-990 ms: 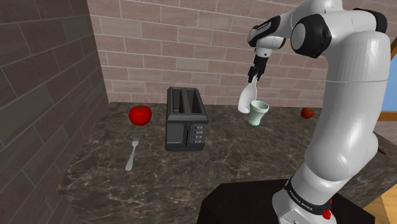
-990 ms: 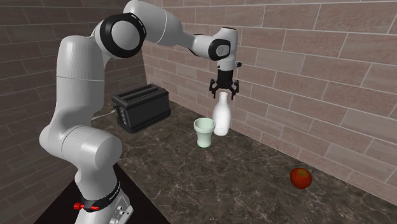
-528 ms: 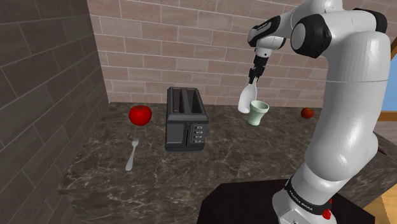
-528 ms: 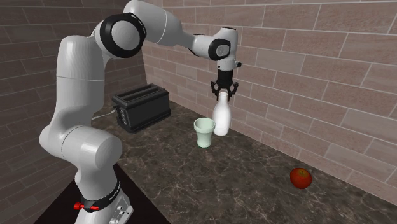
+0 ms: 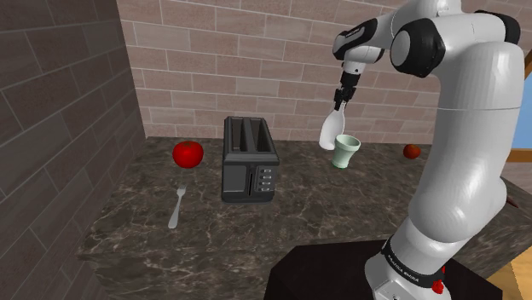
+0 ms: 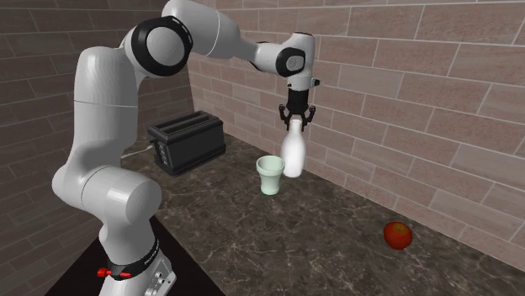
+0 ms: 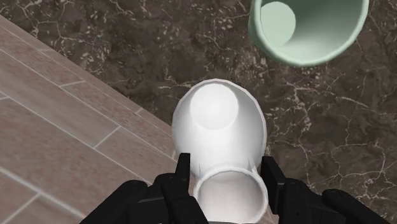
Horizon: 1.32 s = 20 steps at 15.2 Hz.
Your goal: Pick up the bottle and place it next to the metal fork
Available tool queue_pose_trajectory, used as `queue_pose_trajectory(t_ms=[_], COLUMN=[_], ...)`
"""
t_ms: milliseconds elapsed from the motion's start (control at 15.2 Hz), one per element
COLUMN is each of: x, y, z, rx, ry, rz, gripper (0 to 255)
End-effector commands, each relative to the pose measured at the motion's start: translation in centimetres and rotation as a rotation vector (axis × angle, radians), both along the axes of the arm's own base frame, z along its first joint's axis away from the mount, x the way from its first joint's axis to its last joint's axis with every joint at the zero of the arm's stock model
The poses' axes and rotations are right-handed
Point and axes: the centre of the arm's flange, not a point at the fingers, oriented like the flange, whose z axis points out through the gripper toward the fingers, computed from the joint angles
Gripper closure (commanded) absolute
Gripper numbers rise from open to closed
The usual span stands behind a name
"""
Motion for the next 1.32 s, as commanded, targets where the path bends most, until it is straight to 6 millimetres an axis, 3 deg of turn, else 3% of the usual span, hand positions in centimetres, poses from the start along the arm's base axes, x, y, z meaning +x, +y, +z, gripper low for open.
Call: queue_pose_trajectory(t_ms=[0,990,1254], x=[0.0,0.0,-1.0], y=[0.0,0.1,5.0], z=[1.0,8.6,10.3], rx=[0.0,0.0,0.0], ry=[0.0,0.0,0.0], rz=[0.0,0.0,0.0], gripper=[255,255,255])
